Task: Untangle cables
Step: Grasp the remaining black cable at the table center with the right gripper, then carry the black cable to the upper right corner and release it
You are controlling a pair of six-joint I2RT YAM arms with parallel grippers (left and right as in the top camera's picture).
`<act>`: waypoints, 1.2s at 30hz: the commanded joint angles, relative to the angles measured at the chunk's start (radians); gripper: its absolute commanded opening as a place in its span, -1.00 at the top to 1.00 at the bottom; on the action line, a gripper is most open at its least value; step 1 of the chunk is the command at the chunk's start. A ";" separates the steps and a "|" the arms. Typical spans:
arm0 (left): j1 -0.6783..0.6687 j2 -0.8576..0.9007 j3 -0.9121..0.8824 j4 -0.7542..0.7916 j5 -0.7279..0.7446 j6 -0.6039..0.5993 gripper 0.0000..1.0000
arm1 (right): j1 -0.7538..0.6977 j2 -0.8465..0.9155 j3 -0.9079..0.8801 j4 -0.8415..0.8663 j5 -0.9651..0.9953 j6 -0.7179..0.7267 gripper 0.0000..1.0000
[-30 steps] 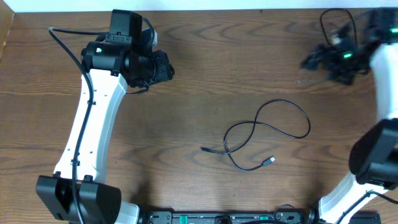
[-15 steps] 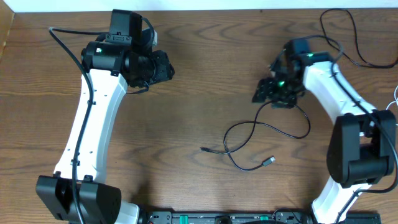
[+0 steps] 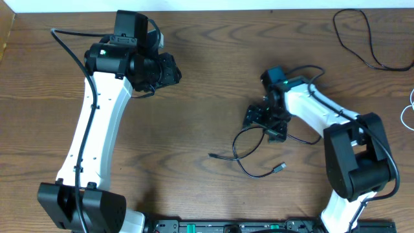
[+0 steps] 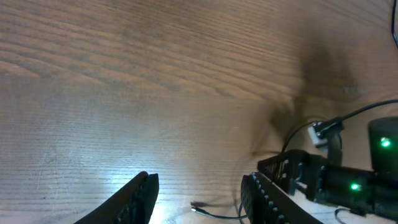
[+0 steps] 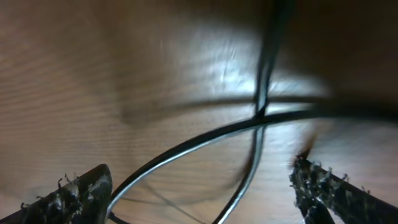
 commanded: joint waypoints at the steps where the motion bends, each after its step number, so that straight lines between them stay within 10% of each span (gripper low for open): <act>1: 0.000 0.008 -0.008 -0.004 0.009 0.017 0.03 | 0.041 -0.016 -0.037 0.031 0.014 0.133 -0.75; 14: 0.000 0.008 -0.008 -0.012 0.008 0.018 0.03 | 0.172 -0.016 -0.175 0.177 0.020 0.268 -0.41; 17: 0.000 0.008 -0.008 -0.012 0.008 0.018 0.03 | 0.183 -0.016 -0.192 0.210 0.020 0.267 0.03; 20: 0.000 0.008 -0.008 -0.015 0.008 0.018 0.03 | 0.183 -0.016 -0.191 0.250 0.016 0.205 0.95; 36: 0.000 0.008 -0.008 -0.023 0.008 0.021 0.03 | -0.065 -0.153 0.098 0.229 -0.020 -0.288 0.98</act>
